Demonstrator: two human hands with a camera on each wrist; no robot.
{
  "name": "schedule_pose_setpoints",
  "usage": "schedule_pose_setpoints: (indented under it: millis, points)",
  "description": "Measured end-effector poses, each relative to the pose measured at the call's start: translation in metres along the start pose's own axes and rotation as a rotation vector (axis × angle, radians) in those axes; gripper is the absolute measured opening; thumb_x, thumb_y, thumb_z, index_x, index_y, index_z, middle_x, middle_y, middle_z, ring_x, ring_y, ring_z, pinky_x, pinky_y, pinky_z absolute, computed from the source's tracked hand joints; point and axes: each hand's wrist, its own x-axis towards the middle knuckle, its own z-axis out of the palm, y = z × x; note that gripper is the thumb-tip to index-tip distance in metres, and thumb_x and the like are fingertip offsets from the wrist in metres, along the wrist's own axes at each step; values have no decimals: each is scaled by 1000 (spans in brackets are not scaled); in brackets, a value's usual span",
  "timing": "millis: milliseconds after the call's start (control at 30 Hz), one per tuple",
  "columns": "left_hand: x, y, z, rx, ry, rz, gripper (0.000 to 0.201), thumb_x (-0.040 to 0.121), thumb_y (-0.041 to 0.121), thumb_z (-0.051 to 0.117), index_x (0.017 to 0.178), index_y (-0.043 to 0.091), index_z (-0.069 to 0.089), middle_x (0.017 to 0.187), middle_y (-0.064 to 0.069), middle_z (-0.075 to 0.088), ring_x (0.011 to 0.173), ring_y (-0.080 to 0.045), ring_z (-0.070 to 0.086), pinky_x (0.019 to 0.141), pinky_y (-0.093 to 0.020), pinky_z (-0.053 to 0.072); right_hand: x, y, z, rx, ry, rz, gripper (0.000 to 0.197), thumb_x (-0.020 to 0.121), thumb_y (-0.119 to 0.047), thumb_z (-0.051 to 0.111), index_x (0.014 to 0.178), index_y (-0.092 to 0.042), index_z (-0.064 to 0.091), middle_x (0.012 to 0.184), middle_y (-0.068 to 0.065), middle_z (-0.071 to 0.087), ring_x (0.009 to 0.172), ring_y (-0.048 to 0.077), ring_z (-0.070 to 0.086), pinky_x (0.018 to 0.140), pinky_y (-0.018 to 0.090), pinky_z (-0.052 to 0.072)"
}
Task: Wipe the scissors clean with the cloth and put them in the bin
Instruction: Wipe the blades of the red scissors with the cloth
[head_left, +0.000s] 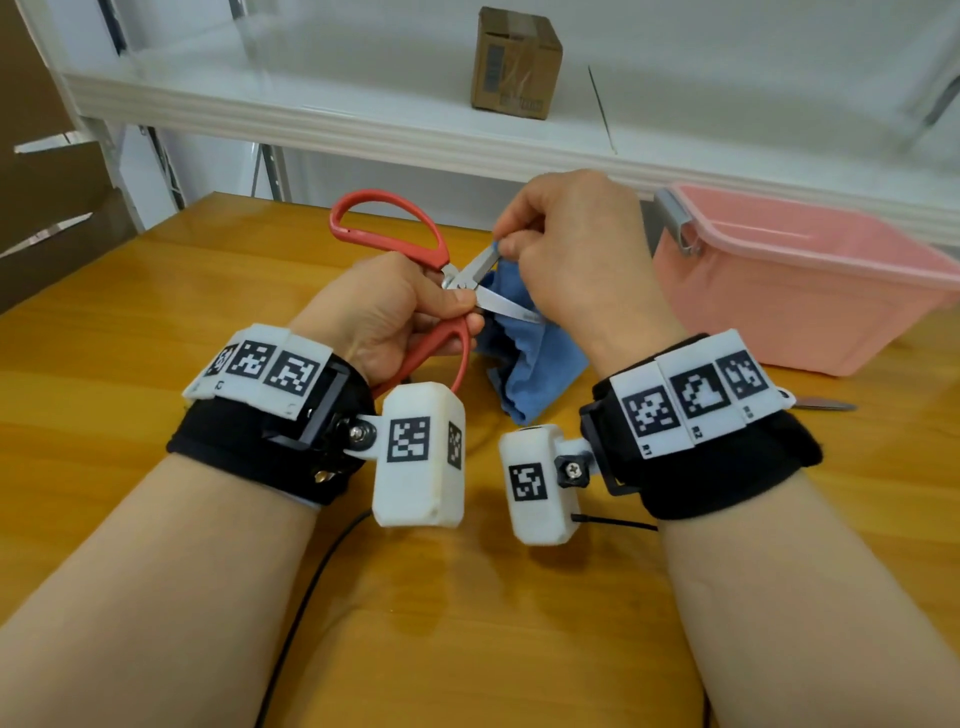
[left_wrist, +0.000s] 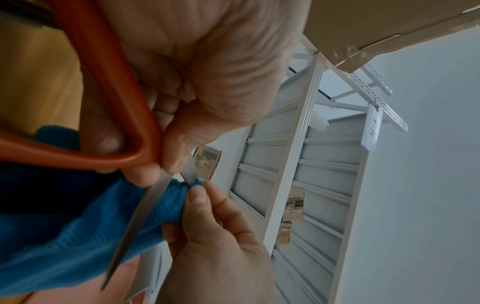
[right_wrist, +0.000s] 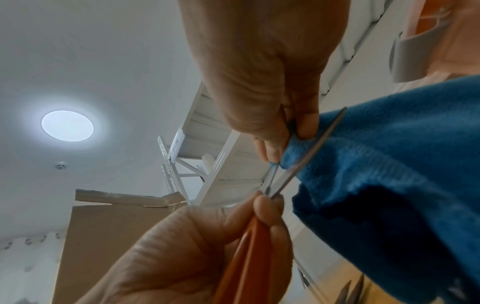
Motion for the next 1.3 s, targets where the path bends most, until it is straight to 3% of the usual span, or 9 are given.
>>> schedule_pose_setpoints:
  millis: [167,333,467,667,800,867,1000,1167,1300]
  points:
    - [1,-1,-3,-21,6,6,15,88,-8,56,87,7,54,65,-7,66,61,-18,68,48,-25,55,-4,-8,-2,-5,-182,-62,14,87,-12,70,85,-24,77,89,-4,74,88,11,67,84,29,55]
    - [0,0,-1,-25,5,7,20,89,-8,55,103,5,51,64,-7,67,59,-18,68,48,-25,55,-1,0,-1,16,-7,4,13,87,-12,69,89,-22,77,91,-3,73,91,11,66,86,30,54]
    - [-2,1,-1,-18,-1,2,15,88,-7,56,96,5,54,66,-8,66,60,-17,69,49,-25,55,-3,-6,-4,2,-170,-30,15,87,-12,70,83,-25,76,86,-7,72,87,9,67,84,27,55]
    - [-4,2,0,-14,-20,-1,29,88,-6,57,113,5,52,68,-9,65,59,-17,68,51,-25,57,2,4,-2,42,-23,18,14,88,-11,69,85,-23,74,87,-4,71,89,12,65,83,30,55]
    - [-7,4,1,-3,-40,-2,11,87,-4,57,98,-2,58,67,-9,63,61,-16,65,55,-23,56,6,9,-18,146,-54,21,20,86,-11,72,77,-29,70,75,-16,64,78,1,62,72,13,49]
    - [-7,4,0,-18,-28,7,6,86,-2,58,90,0,61,67,-8,63,61,-15,64,58,-23,55,8,12,-24,205,-2,35,21,85,-11,72,77,-30,69,77,-16,66,80,1,64,76,17,53]
    - [-8,3,0,-40,-5,22,4,85,4,63,88,2,65,68,-6,65,60,-13,62,63,-25,55,8,21,-34,281,24,71,17,85,-10,73,80,-26,71,84,-9,71,87,9,69,84,36,59]
    - [-7,2,0,-41,11,13,7,85,11,66,82,4,67,63,-3,63,58,-12,59,69,-26,51,8,15,-33,291,-3,60,16,84,-11,75,80,-26,71,80,-9,70,84,10,69,82,37,60]
    - [-7,2,0,-81,26,-11,9,87,11,64,80,5,67,57,-1,60,54,-10,57,73,-27,47,6,8,-27,265,0,31,11,84,-13,75,85,-23,72,80,-11,68,81,6,67,80,29,59]
